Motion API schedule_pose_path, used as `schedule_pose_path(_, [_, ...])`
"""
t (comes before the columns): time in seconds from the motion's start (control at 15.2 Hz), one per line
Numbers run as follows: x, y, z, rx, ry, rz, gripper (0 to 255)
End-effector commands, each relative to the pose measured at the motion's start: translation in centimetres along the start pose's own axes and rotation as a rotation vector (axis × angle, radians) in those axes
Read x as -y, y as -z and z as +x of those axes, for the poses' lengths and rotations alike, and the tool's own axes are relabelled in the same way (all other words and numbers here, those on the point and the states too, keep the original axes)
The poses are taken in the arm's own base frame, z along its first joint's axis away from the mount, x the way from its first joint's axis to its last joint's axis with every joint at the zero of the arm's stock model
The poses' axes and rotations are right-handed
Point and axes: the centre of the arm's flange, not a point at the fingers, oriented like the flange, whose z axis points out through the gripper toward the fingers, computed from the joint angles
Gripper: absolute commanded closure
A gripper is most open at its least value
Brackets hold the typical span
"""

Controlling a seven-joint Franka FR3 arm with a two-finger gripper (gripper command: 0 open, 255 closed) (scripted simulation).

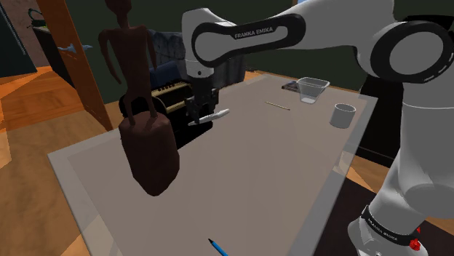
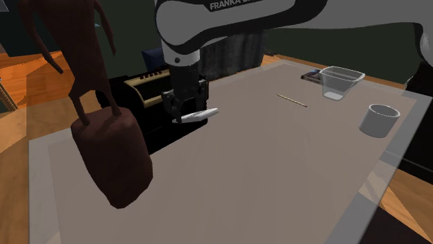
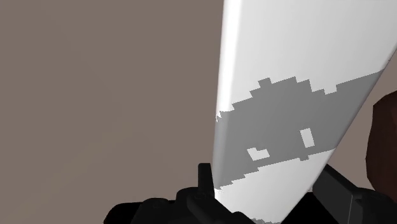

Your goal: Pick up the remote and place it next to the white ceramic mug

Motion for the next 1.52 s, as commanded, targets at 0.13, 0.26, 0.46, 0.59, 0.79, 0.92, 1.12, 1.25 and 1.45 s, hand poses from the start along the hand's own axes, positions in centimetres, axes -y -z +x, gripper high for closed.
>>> schedule_pose_path(0.13, [-4.3, 0.2, -2.6, 0.000, 0.000, 0.000, 255])
schedule_pose_path(0.26, [-6.6, 0.2, -3.9, 0.000, 0.000, 0.000, 255])
schedule_pose_path(0.46, [-10.0, 0.1, -6.0, 0.000, 0.000, 0.000, 255])
schedule_pose_path(0.59, [-12.2, 0.0, -7.3, 0.000, 0.000, 0.000, 255])
schedule_pose_path(0.79, [-15.6, 0.0, -9.4, 0.000, 0.000, 0.000, 255])
schedule_pose_path(0.92, [-17.9, -0.1, -10.7, 0.000, 0.000, 0.000, 255])
schedule_pose_path(1.12, [-21.3, -0.1, -12.8, 0.000, 0.000, 0.000, 255])
schedule_pose_path(1.25, [-23.5, -0.2, -14.1, 0.000, 0.000, 0.000, 255])
schedule_pose_path(1.45, [-26.9, -0.2, -16.2, 0.000, 0.000, 0.000, 255])
